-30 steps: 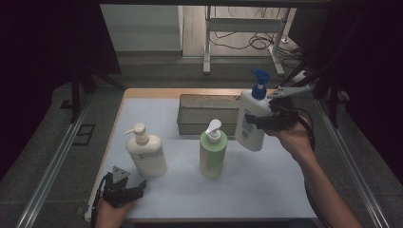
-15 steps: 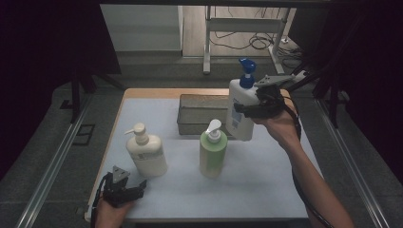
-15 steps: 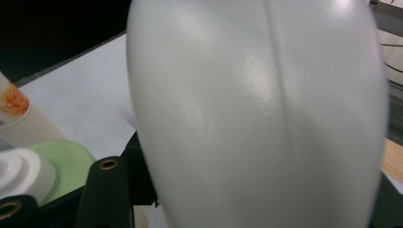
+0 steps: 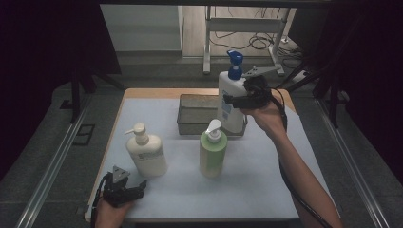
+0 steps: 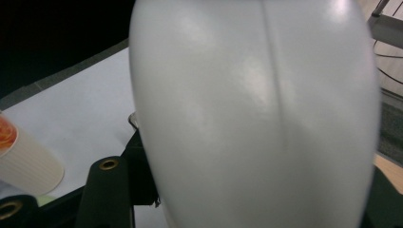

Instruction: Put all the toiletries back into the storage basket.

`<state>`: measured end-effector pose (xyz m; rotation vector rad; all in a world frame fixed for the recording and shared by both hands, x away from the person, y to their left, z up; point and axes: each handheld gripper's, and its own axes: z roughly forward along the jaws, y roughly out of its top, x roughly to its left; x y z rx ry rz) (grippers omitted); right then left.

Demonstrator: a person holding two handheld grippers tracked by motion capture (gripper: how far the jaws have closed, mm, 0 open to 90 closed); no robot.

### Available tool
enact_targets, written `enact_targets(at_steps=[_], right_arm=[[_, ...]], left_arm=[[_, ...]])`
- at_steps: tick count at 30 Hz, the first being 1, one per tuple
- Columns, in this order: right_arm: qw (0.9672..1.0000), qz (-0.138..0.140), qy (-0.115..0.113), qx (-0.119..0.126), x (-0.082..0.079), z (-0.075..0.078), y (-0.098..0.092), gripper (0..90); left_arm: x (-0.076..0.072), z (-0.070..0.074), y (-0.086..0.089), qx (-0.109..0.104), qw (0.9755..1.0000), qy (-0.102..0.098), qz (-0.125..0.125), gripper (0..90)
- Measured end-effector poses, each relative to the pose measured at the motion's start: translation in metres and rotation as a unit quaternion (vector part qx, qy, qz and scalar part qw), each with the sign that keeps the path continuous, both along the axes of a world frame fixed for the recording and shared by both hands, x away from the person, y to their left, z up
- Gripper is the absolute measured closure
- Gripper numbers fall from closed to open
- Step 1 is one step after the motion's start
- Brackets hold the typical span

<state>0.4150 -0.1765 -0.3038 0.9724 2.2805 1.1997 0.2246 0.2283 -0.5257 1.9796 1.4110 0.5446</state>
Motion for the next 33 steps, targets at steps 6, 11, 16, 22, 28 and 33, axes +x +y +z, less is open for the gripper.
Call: enact_targets(at_steps=[6, 11, 16, 22, 28, 33], right_arm=[[1.0, -0.001, -0.002, 0.004, 0.012, -0.001, 0.013, 40.1], [1.0, 0.0, -0.008, 0.005, 0.018, -0.001, 0.021, 40.1], [0.9999, 0.0, -0.012, 0.006, 0.027, -0.001, 0.032, 40.1], [0.9998, -0.004, -0.017, 0.008, 0.036, -0.003, 0.043, 40.1], [0.9997, -0.006, -0.018, 0.017, 0.042, -0.007, 0.052, 40.2], [0.9996, -0.007, -0.022, 0.016, 0.047, -0.009, 0.058, 40.2]], left_arm=[[0.0, 0.0, 0.0, -0.001, 1.0, 0.003, -0.006, 13.3], [0.001, 0.0, 0.0, 0.0, 1.0, 0.005, -0.008, 12.5], [0.001, 0.0, 0.0, 0.001, 0.9999, 0.006, -0.011, 12.3], [0.001, 0.001, 0.0, 0.001, 0.9999, 0.007, -0.012, 12.3], [0.001, 0.001, 0.001, 0.002, 0.9999, 0.007, -0.013, 12.3], [0.001, 0.001, 0.0, 0.002, 0.9999, 0.007, -0.013, 12.3]])
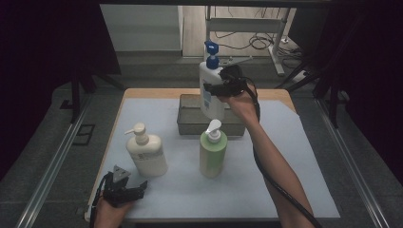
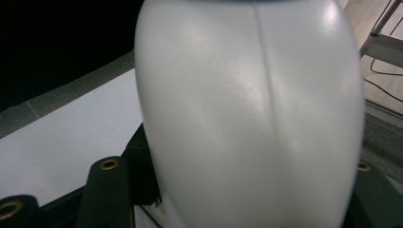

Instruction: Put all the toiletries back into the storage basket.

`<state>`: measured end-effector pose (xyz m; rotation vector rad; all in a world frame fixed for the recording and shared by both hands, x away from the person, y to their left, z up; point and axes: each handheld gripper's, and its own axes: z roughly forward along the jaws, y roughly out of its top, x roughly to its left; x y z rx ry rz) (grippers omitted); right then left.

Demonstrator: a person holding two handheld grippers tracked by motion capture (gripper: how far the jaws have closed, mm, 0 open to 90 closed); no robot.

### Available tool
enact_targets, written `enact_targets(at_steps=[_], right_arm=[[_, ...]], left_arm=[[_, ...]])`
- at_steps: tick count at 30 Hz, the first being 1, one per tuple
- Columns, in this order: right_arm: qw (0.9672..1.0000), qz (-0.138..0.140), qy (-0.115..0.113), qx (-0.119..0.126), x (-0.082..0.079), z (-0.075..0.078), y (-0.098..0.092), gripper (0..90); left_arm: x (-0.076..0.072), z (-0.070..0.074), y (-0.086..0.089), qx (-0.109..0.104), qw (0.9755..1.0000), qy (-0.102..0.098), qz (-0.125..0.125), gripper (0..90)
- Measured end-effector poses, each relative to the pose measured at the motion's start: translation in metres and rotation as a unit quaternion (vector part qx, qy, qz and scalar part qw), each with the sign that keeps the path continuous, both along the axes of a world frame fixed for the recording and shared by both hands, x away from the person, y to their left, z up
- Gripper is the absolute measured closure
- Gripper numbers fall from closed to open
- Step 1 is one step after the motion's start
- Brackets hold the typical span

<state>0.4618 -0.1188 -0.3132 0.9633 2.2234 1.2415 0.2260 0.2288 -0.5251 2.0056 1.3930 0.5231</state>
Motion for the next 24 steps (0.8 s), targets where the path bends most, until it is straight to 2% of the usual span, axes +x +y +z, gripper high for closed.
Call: enact_targets(at_steps=[13, 24], right_arm=[[1.0, -0.005, -0.001, 0.003, 0.015, -0.011, 0.014, 40.1], [1.0, -0.003, -0.002, 0.0, 0.02, -0.031, 0.024, 40.1]], left_arm=[[0.0, 0.0, 0.0, -0.001, 1.0, 0.001, 0.001, 12.3], [0.0, 0.0, 0.0, -0.001, 1.0, 0.002, 0.0, 12.3]])
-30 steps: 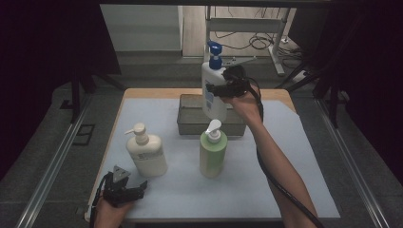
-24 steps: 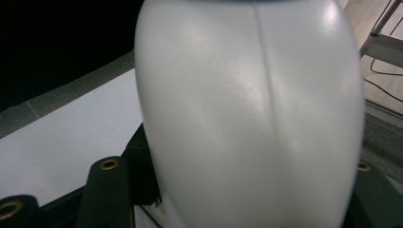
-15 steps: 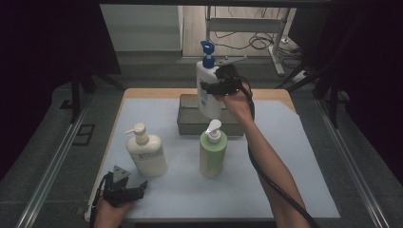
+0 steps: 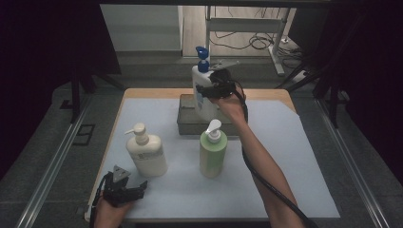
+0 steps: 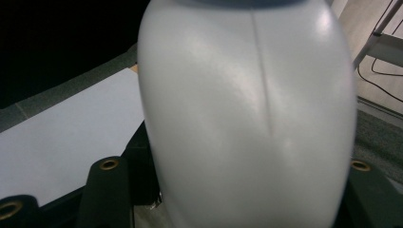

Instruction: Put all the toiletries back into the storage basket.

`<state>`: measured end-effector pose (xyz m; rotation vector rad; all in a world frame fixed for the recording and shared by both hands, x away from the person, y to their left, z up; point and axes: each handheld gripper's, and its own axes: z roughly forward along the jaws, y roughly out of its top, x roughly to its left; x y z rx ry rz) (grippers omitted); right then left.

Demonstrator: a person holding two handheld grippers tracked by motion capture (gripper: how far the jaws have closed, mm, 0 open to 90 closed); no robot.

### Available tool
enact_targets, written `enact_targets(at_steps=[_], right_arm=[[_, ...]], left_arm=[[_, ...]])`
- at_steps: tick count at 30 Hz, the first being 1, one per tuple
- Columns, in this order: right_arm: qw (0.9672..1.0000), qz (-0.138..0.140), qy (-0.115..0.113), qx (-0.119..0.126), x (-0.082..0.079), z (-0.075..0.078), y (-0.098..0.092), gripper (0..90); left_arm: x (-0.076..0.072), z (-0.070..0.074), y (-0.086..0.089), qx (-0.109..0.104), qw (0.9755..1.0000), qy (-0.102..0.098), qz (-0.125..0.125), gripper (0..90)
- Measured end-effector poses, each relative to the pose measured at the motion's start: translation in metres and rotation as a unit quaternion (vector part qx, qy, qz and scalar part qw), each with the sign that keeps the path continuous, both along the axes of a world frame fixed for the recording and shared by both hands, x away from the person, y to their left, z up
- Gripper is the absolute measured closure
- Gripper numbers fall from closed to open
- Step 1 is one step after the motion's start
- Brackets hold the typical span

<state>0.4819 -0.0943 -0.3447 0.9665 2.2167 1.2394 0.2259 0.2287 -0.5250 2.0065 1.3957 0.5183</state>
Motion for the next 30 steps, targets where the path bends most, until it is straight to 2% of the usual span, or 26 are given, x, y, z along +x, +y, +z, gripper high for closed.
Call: enact_targets(at_steps=[10, 30], right_arm=[[0.9998, 0.009, 0.011, -0.011, -0.001, -0.02, 0.0, 40.1], [0.9989, 0.019, 0.038, -0.019, -0.009, -0.042, -0.007, 39.9]], left_arm=[[0.0, 0.0, 0.0, 0.0, 1.0, 0.0, 0.0, 12.3], [0.0, 0.0, 0.0, 0.001, 1.0, 0.001, 0.0, 12.3]])
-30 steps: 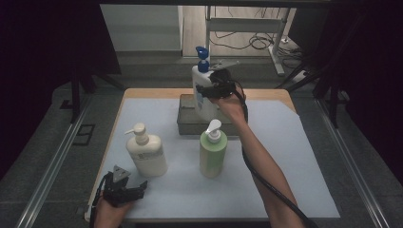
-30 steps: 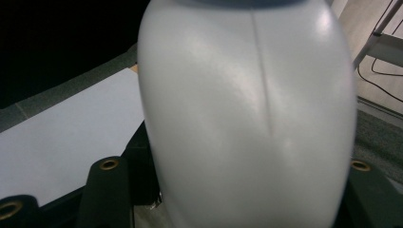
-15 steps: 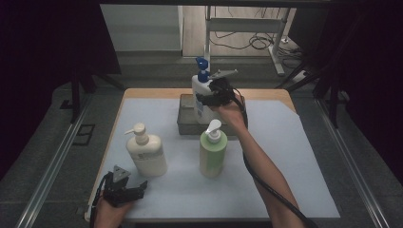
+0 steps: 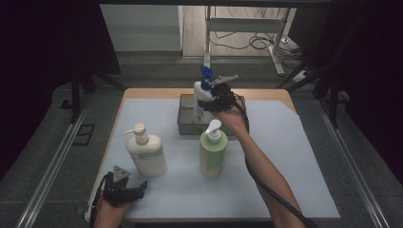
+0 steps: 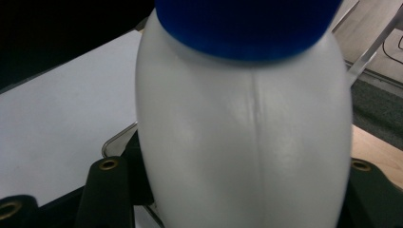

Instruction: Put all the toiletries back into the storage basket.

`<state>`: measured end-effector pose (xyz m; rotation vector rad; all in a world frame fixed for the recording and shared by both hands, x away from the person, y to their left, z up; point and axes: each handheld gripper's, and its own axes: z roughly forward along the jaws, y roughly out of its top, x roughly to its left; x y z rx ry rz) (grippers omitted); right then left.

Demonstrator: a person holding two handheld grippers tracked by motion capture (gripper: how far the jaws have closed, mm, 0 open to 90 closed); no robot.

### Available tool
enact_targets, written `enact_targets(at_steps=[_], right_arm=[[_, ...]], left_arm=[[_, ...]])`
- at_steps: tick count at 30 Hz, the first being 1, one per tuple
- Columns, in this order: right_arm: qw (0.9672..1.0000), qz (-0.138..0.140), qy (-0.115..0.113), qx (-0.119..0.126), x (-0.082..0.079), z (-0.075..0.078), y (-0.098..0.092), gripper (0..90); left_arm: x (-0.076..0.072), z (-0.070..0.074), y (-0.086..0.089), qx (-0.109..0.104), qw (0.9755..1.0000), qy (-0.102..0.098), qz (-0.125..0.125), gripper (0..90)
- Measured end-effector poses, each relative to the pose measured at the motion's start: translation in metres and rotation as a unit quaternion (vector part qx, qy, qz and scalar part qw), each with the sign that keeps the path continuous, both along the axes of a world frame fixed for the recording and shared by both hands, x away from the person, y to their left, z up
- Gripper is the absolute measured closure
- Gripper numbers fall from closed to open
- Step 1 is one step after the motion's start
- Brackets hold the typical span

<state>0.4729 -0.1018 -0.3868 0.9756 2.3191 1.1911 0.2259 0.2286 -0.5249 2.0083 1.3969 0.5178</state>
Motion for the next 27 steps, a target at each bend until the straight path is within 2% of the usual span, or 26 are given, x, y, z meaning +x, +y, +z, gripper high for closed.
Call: enact_targets(at_steps=[8, 18, 27], right_arm=[[0.9999, 0.001, 0.007, -0.007, -0.001, -0.008, 0.001, 39.9], [0.9999, 0.003, 0.009, -0.01, -0.001, -0.007, 0.002, 38.7], [0.9998, 0.004, 0.017, 0.006, 0.003, -0.012, 0.002, 37.4]], left_arm=[[0.0, 0.0, 0.0, 0.0, 1.0, 0.001, 0.001, 12.3], [0.0, 0.0, 0.0, 0.001, 1.0, 0.0, 0.0, 12.3], [0.0, 0.0, 0.0, 0.001, 1.0, 0.0, 0.0, 12.3]])
